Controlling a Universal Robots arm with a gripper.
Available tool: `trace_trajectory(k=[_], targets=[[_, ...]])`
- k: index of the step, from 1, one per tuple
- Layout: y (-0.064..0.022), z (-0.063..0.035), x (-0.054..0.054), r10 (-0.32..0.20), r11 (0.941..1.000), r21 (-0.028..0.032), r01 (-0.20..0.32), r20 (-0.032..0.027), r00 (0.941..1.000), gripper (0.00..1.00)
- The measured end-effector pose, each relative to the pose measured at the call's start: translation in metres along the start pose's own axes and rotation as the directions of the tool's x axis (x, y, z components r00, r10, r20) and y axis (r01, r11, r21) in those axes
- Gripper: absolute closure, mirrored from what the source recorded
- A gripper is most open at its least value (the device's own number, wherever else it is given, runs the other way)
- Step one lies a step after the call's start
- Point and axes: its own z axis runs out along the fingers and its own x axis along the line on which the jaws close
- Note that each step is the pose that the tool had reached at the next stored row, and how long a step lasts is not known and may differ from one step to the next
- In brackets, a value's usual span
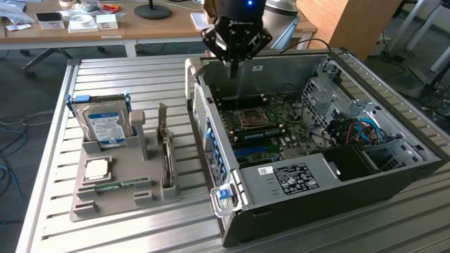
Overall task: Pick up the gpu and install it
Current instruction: 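Reach for the gpu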
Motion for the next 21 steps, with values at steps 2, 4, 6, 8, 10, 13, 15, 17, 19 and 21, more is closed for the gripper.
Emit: trace_trajectory(k=[2, 4, 6, 8, 10, 13, 15, 17, 19, 21], targets=[[-0.0002, -0.0001, 0.003, 0.000, 1.0000, 0.0000, 0.000, 0.0000, 1.0000, 0.89], [-0.0004, -0.0001, 0.006, 0.000, 1.0000, 0.0000, 0.000, 0.0001, 1.0000, 0.89], [-0.0006, -0.0002, 0.008, 0.000, 1.0000, -0.0001, 0.000, 0.0002, 1.0000, 0.89], [-0.0007, -0.0002, 0.010, 0.000, 1.0000, -0.0001, 0.000, 0.0002, 1.0000, 0.89], [-0.0008, -0.0003, 0.011, 0.000, 1.0000, 0.0000, 0.000, 0.0001, 1.0000, 0.89], [-0.0011, -0.0004, 0.015, 0.000, 1.0000, 0.0000, 0.000, 0.0003, 1.0000, 0.89], [-0.0013, -0.0005, 0.017, 0.000, 1.0000, 0.0000, 0.000, 0.0004, 1.0000, 0.89], [-0.0015, -0.0005, 0.020, 0.000, 1.0000, -0.0001, 0.000, 0.0006, 1.0000, 0.89], [-0.0017, -0.0006, 0.022, 0.000, 1.0000, 0.0000, 0.000, 0.0008, 1.0000, 0.89], [-0.0018, -0.0006, 0.025, 0.000, 1.0000, -0.0002, 0.000, 0.0010, 1.0000, 0.89]])
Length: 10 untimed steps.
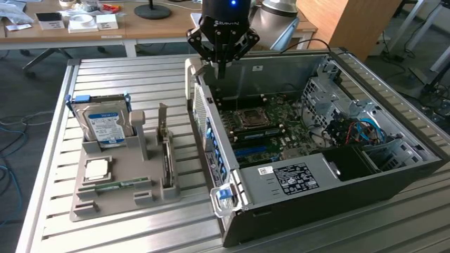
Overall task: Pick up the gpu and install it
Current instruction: 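Reach for the gpu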
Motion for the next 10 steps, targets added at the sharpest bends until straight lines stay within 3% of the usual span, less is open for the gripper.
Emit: trace_trajectory(k=[10], targets=[[-0.0008, -0.0003, 0.0106, 0.000, 1.0000, 0.0000, 0.000, 0.0005, 1.0000, 0.89]])
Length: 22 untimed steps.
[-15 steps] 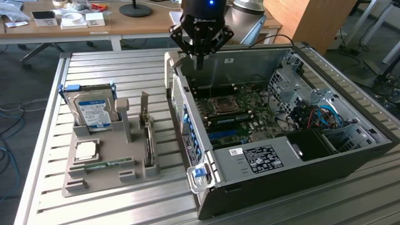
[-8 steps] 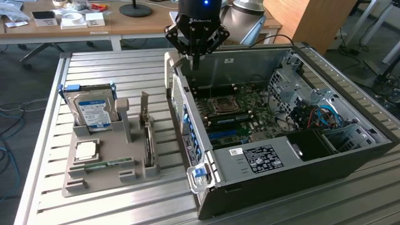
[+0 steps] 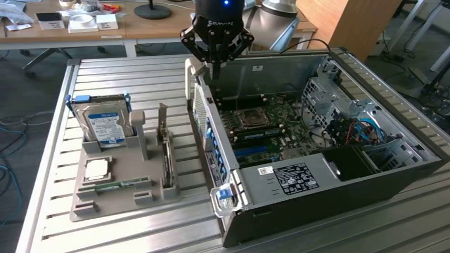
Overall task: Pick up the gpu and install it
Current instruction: 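Reach for the gpu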
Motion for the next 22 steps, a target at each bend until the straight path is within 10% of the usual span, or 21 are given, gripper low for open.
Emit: trace_trajectory(k=[22], targets=[[-0.0026, -0.0010, 0.035, 0.000, 1.0000, -0.0002, 0.000, 0.0023, 1.0000, 0.89]])
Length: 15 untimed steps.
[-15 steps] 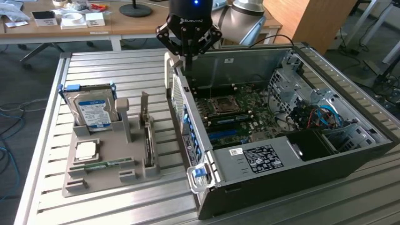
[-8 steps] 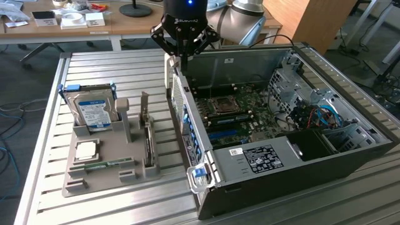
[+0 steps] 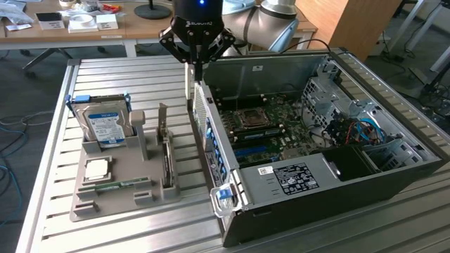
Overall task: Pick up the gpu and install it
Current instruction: 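Reach for the gpu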
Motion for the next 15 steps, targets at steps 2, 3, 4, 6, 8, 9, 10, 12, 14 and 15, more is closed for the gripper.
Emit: trace_trajectory(k=[2, 3, 4, 6, 8, 9, 10, 12, 14, 15], targets=[[-0.0003, -0.0001, 0.004, 0.000, 1.0000, -0.0001, 0.000, 0.0003, 1.0000, 0.89], [-0.0004, -0.0002, 0.005, 0.000, 1.0000, 0.0000, 0.000, 0.0005, 1.0000, 0.89], [-0.0005, -0.0002, 0.007, 0.000, 1.0000, 0.0000, 0.000, 0.0006, 1.0000, 0.89], [-0.0008, -0.0003, 0.011, 0.000, 1.0000, -0.0001, 0.000, 0.0007, 1.0000, 0.89], [-0.0010, -0.0004, 0.014, 0.000, 1.0000, -0.0001, 0.000, 0.0009, 1.0000, 0.89], [-0.0011, -0.0005, 0.015, 0.000, 1.0000, -0.0001, 0.000, 0.0009, 1.0000, 0.89], [-0.0012, -0.0005, 0.017, 0.000, 1.0000, -0.0001, 0.000, 0.0010, 1.0000, 0.89], [-0.0015, -0.0006, 0.020, 0.000, 1.0000, -0.0001, 0.000, 0.0010, 1.0000, 0.89], [-0.0018, -0.0007, 0.024, 0.000, 1.0000, -0.0001, 0.000, 0.0011, 1.0000, 0.89], [-0.0019, -0.0008, 0.026, 0.000, 1.0000, 0.0000, 0.000, 0.0012, 1.0000, 0.89]])
